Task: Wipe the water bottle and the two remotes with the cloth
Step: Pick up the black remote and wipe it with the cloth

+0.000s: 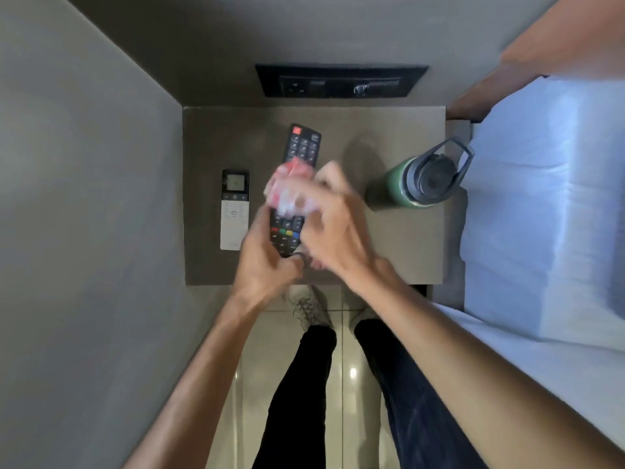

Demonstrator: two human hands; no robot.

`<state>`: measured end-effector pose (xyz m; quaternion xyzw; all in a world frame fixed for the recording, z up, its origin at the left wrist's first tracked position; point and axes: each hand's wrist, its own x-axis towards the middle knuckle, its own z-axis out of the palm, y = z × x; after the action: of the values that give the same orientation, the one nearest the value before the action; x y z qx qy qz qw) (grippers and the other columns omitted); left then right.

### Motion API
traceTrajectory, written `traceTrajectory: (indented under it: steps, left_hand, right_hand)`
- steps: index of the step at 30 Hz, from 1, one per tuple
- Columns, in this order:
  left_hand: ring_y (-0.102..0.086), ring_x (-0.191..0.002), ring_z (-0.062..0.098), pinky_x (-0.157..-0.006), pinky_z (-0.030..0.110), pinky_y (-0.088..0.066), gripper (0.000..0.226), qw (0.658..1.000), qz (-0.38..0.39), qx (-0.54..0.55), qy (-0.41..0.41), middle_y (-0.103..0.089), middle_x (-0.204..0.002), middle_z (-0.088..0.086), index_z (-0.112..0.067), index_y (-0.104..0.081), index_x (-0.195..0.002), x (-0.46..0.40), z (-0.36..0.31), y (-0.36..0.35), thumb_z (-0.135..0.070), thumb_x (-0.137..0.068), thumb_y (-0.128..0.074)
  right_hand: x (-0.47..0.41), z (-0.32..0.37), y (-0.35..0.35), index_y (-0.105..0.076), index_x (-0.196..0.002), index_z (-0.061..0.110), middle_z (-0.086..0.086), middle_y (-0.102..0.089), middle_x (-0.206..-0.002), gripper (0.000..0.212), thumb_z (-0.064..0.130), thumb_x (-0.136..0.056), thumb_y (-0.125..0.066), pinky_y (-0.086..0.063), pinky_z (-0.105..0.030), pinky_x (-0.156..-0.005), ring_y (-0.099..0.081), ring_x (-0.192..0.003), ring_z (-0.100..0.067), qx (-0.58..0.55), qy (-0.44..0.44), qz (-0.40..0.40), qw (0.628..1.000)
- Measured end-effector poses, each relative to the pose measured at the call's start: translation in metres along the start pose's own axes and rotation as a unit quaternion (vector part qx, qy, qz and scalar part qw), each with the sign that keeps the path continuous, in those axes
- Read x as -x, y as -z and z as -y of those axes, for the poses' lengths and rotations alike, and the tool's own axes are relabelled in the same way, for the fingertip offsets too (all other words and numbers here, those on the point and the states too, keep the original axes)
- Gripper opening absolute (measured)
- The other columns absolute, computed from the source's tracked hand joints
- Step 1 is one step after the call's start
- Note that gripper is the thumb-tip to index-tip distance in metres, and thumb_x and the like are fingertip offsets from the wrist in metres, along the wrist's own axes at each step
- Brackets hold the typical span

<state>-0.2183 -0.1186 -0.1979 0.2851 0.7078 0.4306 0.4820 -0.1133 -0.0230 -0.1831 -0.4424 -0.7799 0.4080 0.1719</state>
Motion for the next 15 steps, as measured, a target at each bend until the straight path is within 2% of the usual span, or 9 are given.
traceTrajectory:
  steps: [1, 3, 5, 7, 8, 9, 11, 13, 15]
  left_hand:
    - [-0.072, -0.081, 0.014, -0.063, 0.025, -0.060, 0.065, 1.000, -0.004, -0.010, -0.016, -0.072, -0.098, -0.004, -0.016, -0.058, -0.125, 0.000, 0.001, 0.008, 0.000, -0.063, -0.071]
    - [-0.075, -0.093, 0.019, -0.073, 0.035, -0.063, 0.068, 1.000, 0.004, -0.015, -0.025, -0.074, -0.105, 0.003, -0.009, -0.057, -0.129, 0.001, 0.003, 0.016, 0.007, -0.064, -0.070]
    - [-0.072, -0.088, 0.012, -0.071, 0.031, -0.061, 0.070, 1.000, 0.014, 0.010, -0.002, -0.073, -0.103, 0.002, -0.016, -0.055, -0.135, 0.008, 0.005, 0.008, 0.009, -0.071, -0.070]
    - [-0.064, -0.076, 0.008, -0.059, 0.027, -0.057, 0.066, 0.999, 0.022, 0.025, 0.021, -0.068, -0.093, 0.008, -0.031, -0.055, -0.132, 0.016, 0.007, -0.005, 0.000, -0.076, -0.068]
    - [-0.061, -0.071, 0.008, -0.055, 0.025, -0.055, 0.064, 0.999, 0.020, 0.037, 0.035, -0.067, -0.091, 0.009, -0.036, -0.056, -0.128, 0.017, 0.009, -0.009, -0.003, -0.075, -0.067]
    - [-0.060, -0.067, 0.007, -0.052, 0.023, -0.053, 0.062, 0.998, 0.015, 0.047, 0.044, -0.066, -0.088, 0.006, -0.037, -0.057, -0.124, 0.016, 0.010, -0.009, -0.003, -0.073, -0.066]
    - [-0.066, -0.068, 0.004, -0.055, 0.019, -0.053, 0.061, 0.999, 0.011, 0.043, 0.023, -0.070, -0.090, -0.005, -0.028, -0.059, -0.120, 0.010, 0.010, 0.001, 0.001, -0.067, -0.066]
    - [-0.073, -0.082, 0.004, -0.067, 0.018, -0.057, 0.062, 0.999, 0.024, 0.017, -0.013, -0.074, -0.096, -0.009, -0.017, -0.059, -0.122, 0.007, 0.017, 0.012, 0.006, -0.066, -0.069]
    - [-0.071, -0.079, 0.003, -0.064, 0.017, -0.056, 0.065, 1.000, 0.024, 0.015, 0.008, -0.073, -0.098, -0.007, -0.018, -0.057, -0.126, 0.012, 0.023, 0.009, 0.011, -0.069, -0.071]
  right_hand:
    - [0.015, 0.004, -0.004, -0.072, -0.122, 0.040, 0.010, -0.045, -0.099, 0.059, -0.003, -0.087, -0.054, -0.054, -0.034, -0.040, -0.064, -0.055, -0.017, -0.011, 0.033, 0.050, 0.998]
    - [0.032, 0.004, -0.002, -0.068, -0.131, 0.039, 0.009, -0.048, -0.101, 0.061, 0.004, -0.086, -0.048, -0.052, -0.029, -0.042, -0.062, -0.055, -0.018, 0.002, 0.070, 0.111, 0.991]
    - [0.010, -0.007, 0.008, -0.074, -0.120, 0.035, 0.008, -0.047, -0.094, 0.054, 0.010, -0.084, -0.042, -0.049, -0.030, -0.041, -0.058, -0.055, -0.016, 0.024, 0.052, 0.052, 0.997]
    - [-0.023, -0.025, 0.016, -0.079, -0.107, 0.023, 0.001, -0.048, -0.088, 0.046, 0.002, -0.083, -0.047, -0.053, -0.037, -0.049, -0.053, -0.058, -0.014, 0.017, -0.037, -0.063, 0.997]
    - [-0.031, -0.028, 0.015, -0.080, -0.109, 0.019, 0.000, -0.049, -0.087, 0.043, -0.002, -0.082, -0.054, -0.052, -0.035, -0.054, -0.051, -0.061, -0.010, 0.005, -0.074, -0.085, 0.994]
    - [-0.026, -0.024, 0.011, -0.079, -0.109, 0.018, 0.005, -0.048, -0.087, 0.039, -0.002, -0.082, -0.059, -0.049, -0.030, -0.052, -0.050, -0.059, -0.004, -0.006, -0.082, -0.068, 0.994]
    - [0.008, -0.011, -0.003, -0.075, -0.114, 0.029, 0.013, -0.045, -0.090, 0.046, 0.000, -0.083, -0.059, -0.044, -0.023, -0.044, -0.052, -0.054, -0.001, -0.016, -0.018, 0.036, 0.999]
    - [0.044, 0.000, -0.006, -0.071, -0.130, 0.037, 0.010, -0.048, -0.099, 0.057, 0.005, -0.086, -0.052, -0.052, -0.026, -0.046, -0.059, -0.058, -0.016, -0.020, 0.044, 0.145, 0.988]
    - [0.038, -0.010, 0.000, -0.073, -0.128, 0.036, 0.005, -0.052, -0.099, 0.054, 0.020, -0.087, -0.042, -0.055, -0.033, -0.048, -0.062, -0.060, -0.022, 0.000, 0.050, 0.135, 0.990]
